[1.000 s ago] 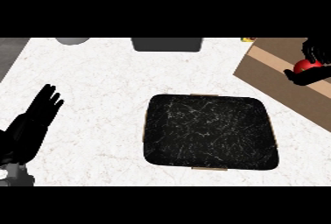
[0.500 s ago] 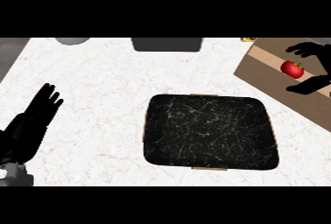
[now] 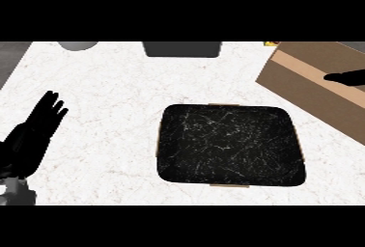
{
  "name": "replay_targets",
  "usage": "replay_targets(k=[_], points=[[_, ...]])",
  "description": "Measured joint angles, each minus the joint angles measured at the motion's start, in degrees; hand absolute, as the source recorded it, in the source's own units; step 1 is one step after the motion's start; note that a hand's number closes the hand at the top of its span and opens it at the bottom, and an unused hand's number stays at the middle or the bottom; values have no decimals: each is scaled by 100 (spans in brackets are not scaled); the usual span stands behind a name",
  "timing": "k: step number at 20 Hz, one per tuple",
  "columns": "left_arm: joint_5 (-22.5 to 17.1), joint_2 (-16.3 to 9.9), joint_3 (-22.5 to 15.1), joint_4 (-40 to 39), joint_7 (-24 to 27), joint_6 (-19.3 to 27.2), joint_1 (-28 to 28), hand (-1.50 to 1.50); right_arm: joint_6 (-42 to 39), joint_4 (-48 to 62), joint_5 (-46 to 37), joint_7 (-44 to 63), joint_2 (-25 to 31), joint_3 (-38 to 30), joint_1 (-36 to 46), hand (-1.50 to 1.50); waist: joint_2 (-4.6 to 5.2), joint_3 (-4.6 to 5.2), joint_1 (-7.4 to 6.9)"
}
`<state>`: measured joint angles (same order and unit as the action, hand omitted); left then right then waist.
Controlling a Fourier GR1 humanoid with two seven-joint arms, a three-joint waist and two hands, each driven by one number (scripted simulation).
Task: Pick the tomato from the tray and place it in the cardboard box
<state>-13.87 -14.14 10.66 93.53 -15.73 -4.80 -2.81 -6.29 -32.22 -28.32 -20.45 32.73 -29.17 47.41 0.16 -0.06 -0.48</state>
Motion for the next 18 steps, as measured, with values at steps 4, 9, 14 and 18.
replay_targets(k=[4, 9, 14, 18], points=[[-29, 6, -14, 186, -146, 12, 14, 0, -447, 356, 426, -120, 574, -437, -49, -150, 11, -2, -25], [88, 116, -93, 155, 11, 25, 52, 0, -946, 941, 796, -328, 1234, -820, -83, -150, 30, -5, -62], [56, 104, -59, 124, -17, -24, 16, 0, -1457, 1376, 866, -744, 1776, -867, -198, -150, 47, -10, -100], [31, 71, -40, 91, -43, -73, -76, 0, -1674, 1649, 863, -1121, 2058, -883, -330, -150, 70, -16, -143]])
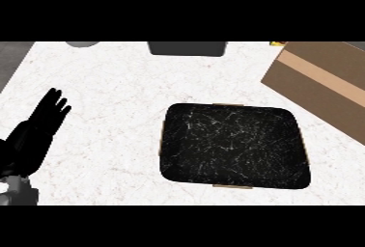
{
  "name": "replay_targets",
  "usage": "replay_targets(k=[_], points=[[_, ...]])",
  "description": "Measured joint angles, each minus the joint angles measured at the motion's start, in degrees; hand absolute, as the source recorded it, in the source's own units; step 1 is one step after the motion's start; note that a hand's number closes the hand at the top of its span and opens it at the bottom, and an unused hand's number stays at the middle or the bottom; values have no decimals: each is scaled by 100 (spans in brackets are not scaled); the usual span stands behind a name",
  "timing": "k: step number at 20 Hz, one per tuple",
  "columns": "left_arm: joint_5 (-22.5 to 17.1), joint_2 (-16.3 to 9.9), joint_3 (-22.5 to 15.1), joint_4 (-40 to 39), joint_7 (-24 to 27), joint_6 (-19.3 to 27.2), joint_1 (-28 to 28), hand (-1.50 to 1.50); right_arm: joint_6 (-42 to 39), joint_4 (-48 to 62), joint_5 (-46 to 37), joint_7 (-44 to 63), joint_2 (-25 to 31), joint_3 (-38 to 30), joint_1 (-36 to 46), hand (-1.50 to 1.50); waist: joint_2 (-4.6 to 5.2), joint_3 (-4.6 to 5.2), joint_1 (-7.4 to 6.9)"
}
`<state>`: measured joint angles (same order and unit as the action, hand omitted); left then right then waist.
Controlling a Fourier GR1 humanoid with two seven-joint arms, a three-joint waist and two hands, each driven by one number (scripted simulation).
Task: Pick the tomato from the tray and place it in the cardboard box
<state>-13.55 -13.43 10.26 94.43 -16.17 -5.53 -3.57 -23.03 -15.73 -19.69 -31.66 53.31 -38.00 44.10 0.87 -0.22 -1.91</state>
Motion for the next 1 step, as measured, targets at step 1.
replay_targets(k=[1], points=[[-20, -14, -3, 11, -60, -9, -34, 0, -6, 62, -11, -36, 43, 3, 1, -150, 6, -3, -16]])
